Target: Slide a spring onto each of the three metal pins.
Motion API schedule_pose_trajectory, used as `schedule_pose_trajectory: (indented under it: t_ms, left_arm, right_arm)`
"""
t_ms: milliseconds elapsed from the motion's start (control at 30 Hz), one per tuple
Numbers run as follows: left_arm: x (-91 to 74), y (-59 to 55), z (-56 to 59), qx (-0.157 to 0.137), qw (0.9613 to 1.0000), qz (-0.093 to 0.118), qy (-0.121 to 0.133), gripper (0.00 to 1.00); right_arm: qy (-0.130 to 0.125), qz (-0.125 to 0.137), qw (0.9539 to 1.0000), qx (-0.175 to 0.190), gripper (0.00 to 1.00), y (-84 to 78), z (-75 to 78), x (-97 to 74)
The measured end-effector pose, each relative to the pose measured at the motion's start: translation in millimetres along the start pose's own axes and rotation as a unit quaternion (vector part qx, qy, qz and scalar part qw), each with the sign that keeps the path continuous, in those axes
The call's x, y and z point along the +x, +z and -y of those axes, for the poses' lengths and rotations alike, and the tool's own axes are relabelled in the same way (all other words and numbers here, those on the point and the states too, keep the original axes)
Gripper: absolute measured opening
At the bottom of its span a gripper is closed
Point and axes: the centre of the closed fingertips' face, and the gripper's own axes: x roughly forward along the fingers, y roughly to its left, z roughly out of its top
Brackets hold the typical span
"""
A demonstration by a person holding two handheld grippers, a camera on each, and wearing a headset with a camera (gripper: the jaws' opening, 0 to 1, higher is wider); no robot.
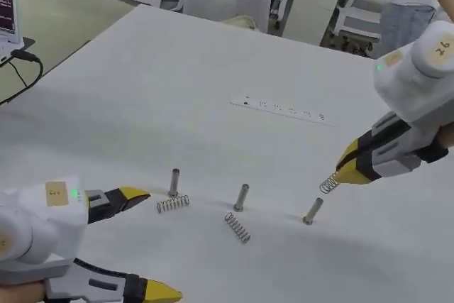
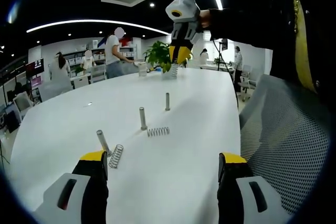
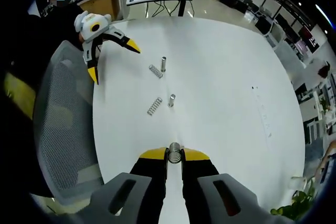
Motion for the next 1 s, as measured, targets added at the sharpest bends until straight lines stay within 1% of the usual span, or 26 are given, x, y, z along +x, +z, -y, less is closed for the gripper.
schedule_pose_trajectory:
  t_ms: [233,333,500,667,733,1000]
  left_arm:
    - [-0.8,-0.3,-0.3,0.001,1.0,0.0,0.002,0.85]
    - [-1.3,-0.1,-1.0,0.0,1.0,0.0,0.003,0.85]
    - [-1.6,0.8,-1.3,0.0,1.0,0.001,0.004,0.85]
    - [-1.9,0.4,-1.9,-0.002,1.0,0.002,0.005,0.85]
    - [-2.0,-0.6,-2.2,-0.003,1.0,0.0,0.006,0.85]
    - [-2.8,-1.4,-2.1,-0.007,1.0,0.0,0.006,0.85]
  right_arm:
    - [0.006,-0.027,0.9996,0.004,0.07,-10.6,10.4,8.9]
    - [0.013,-0.035,0.9993,0.006,0.07,-12.2,13.4,13.4]
    - [0.016,-0.047,0.9988,0.006,0.07,-13.9,18.1,21.9]
    - [0.023,-0.049,0.9985,0.012,0.07,-16.1,19.9,31.1]
    - [0.025,-0.055,0.9981,0.014,0.07,-20.1,20.5,34.9]
    - [0.026,-0.064,0.9974,0.02,0.07,-28.0,24.0,44.8]
